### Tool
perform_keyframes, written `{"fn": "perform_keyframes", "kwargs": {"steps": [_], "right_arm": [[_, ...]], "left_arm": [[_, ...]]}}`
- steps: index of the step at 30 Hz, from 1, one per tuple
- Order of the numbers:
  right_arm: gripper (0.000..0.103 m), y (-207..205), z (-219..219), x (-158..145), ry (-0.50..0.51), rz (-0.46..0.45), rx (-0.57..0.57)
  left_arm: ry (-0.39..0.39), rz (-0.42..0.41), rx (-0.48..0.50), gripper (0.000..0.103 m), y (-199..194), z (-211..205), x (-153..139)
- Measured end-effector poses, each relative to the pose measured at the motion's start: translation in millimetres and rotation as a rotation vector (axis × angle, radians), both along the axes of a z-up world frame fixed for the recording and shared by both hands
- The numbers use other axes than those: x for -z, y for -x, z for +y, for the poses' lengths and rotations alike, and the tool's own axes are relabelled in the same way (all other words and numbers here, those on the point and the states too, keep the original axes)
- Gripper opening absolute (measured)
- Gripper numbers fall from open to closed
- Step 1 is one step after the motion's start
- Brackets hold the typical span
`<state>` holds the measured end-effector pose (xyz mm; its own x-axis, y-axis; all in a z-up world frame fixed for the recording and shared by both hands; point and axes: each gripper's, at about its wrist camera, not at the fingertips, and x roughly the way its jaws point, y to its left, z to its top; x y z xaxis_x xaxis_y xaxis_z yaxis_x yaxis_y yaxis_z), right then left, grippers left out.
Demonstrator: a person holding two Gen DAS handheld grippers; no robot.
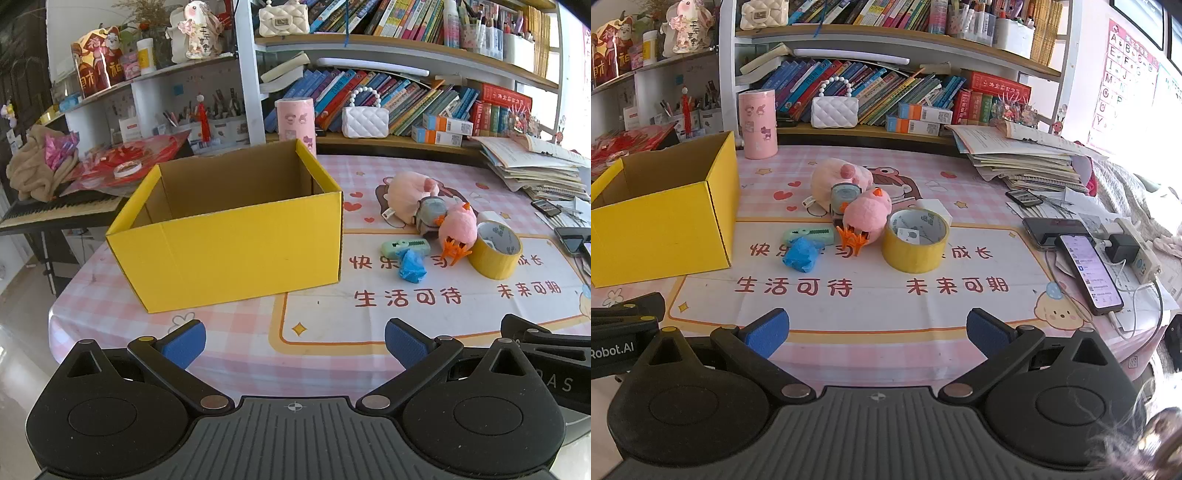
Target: Organize objects
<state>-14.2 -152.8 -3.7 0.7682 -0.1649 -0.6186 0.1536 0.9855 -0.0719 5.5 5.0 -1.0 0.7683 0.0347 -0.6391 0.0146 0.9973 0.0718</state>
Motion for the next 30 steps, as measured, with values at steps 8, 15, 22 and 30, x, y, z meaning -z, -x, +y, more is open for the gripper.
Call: {"fn": "perform_keyframes", "kwargs": {"steps": [8,15,22,30], "right_arm": [[0.103,1.3,-1.4,-0.4,0.000,0.000,0.000],[0.103,1.3,-1.9,-0.1,0.000,0.000,0.000],[0.103,1.0,-1.9,0.4,-0.002,0.002,0.000],[0.103,-0.4,-1.4,0.7,-0.002,0.002,0.000]], "left_arm": [[0.000,0.001,0.000,0.103,-0.4,-0.4,0.5],[0.000,0.001,0.000,0.103,-0.4,-0.4,0.5],[-0.004,0.006,0.000,0.103,1.5,-3.7,3.6],[-0.003,0.014,-0.002,0.103,1.4,-4.7,3.9]]}}
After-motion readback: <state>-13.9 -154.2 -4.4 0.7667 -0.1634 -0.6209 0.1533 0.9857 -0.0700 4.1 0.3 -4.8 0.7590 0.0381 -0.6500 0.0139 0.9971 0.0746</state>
